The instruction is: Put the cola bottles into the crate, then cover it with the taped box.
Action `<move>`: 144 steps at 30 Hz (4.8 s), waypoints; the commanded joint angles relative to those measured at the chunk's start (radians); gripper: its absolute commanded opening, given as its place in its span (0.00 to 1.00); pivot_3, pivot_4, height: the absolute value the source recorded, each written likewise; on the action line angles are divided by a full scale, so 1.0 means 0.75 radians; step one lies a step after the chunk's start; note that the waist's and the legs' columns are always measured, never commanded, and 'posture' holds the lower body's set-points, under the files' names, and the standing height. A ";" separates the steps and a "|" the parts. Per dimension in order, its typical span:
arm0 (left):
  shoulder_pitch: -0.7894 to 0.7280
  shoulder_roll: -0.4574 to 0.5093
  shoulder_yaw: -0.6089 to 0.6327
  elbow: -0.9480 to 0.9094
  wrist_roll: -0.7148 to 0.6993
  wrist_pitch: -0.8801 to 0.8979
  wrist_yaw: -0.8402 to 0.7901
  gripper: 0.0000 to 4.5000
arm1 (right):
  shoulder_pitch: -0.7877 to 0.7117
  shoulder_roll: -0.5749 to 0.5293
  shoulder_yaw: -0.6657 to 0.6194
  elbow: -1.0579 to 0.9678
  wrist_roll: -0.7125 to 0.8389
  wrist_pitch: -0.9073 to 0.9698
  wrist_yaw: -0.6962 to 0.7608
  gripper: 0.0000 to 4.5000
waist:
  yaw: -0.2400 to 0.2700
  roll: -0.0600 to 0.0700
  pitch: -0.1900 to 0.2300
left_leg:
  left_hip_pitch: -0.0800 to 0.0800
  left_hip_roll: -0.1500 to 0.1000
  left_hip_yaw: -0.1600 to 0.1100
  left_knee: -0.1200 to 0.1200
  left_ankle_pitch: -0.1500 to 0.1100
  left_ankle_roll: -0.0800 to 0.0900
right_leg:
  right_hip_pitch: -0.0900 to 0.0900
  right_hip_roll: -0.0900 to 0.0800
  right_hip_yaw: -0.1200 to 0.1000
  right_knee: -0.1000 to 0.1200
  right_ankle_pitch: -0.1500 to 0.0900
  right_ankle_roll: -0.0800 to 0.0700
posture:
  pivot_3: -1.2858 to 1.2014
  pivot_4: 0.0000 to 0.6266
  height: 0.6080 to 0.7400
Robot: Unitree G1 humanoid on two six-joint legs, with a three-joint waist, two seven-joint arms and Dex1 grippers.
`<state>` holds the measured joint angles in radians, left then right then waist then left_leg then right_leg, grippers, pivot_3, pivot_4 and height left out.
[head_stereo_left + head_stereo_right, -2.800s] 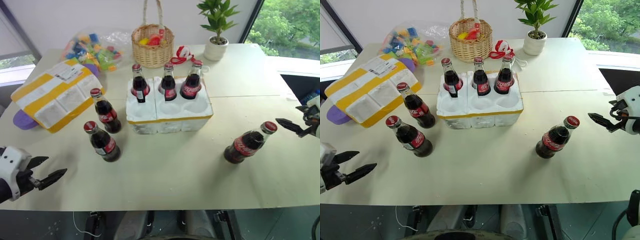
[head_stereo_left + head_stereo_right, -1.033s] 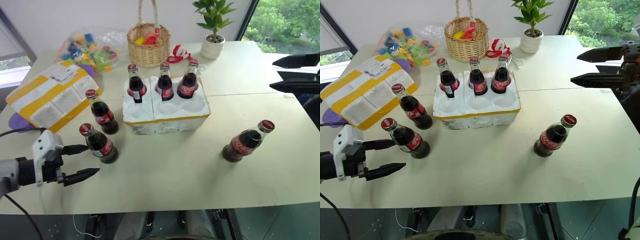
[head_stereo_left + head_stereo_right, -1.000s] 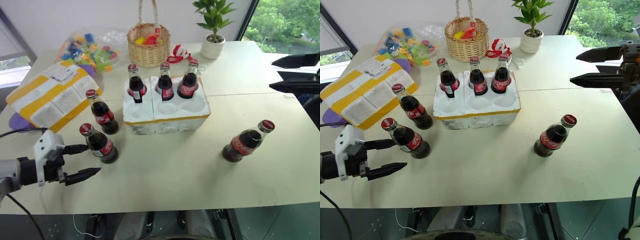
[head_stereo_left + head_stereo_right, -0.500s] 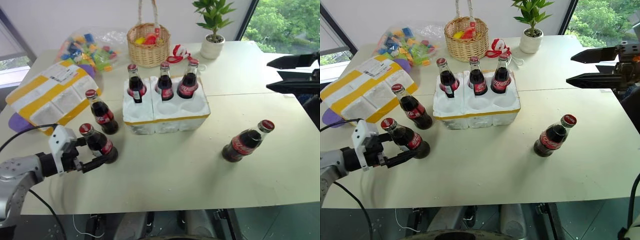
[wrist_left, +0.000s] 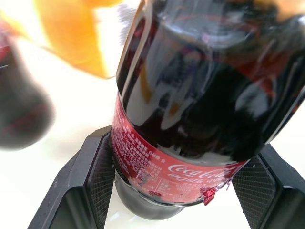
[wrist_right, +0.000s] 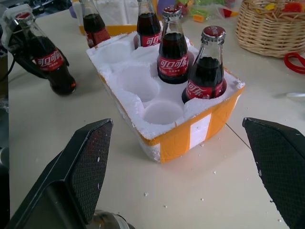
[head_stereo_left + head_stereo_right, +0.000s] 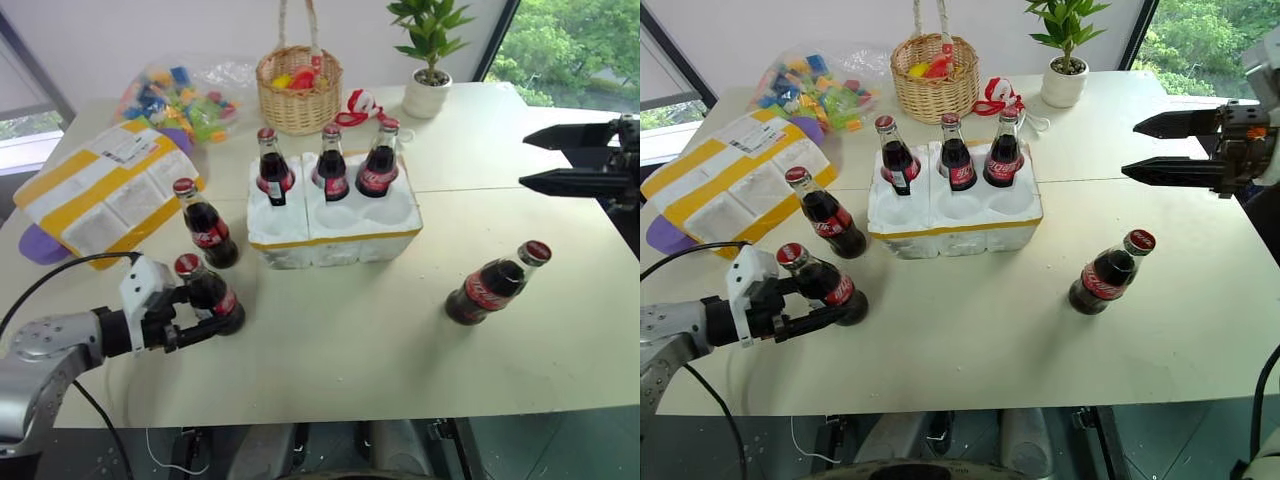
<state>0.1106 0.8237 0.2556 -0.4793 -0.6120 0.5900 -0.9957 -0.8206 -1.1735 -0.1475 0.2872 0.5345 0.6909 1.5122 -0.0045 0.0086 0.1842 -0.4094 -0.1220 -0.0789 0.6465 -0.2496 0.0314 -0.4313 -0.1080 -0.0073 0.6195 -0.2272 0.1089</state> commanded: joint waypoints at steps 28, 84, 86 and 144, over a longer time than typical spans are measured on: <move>-0.777 -0.170 -0.341 -0.023 -0.069 0.182 0.218 0.63 | 0.262 0.021 -0.249 -0.290 0.185 0.119 -0.224 1.00 | 0.023 -0.002 0.001 | 0.000 -0.001 0.000 0.004 0.002 0.003 | 0.000 0.001 0.000 0.004 0.001 0.001 | 0.52 0.24 0.94; -1.059 -0.633 -0.520 0.304 0.213 0.195 0.608 0.63 | 0.495 0.099 -0.393 -0.408 0.294 0.127 -0.493 1.00 | 0.026 -0.005 0.002 | 0.000 -0.002 0.000 0.008 0.006 -0.002 | -0.001 0.001 0.000 0.012 0.001 0.001 | 0.52 0.24 0.94; -1.063 -0.641 -0.539 0.328 0.229 0.190 0.594 0.63 | 0.513 0.103 -0.406 -0.423 0.297 0.128 -0.500 1.00 | 0.025 -0.005 0.002 | 0.000 -0.002 0.000 0.008 0.006 -0.002 | -0.001 0.001 0.000 0.012 0.001 0.001 | 0.52 0.24 0.94; -0.475 0.007 0.048 0.428 0.032 0.048 0.135 0.99 | 0.138 0.063 -0.090 -0.214 0.125 0.037 -0.227 1.00 | 0.023 -0.004 0.001 | 0.000 -0.001 0.000 0.004 0.001 -0.002 | -0.004 -0.001 0.001 0.012 0.001 0.000 | 0.52 0.24 0.94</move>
<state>-0.2239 0.8266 0.2956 -0.1703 -0.6064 0.6601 -0.8851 -0.7094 -1.0997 -0.1727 0.1711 0.6056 0.7141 1.3392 0.0126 0.0055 0.1852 -0.4095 -0.1231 -0.0787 0.6494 -0.2487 0.0302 -0.4342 -0.1086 -0.0068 0.6285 -0.2266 0.1092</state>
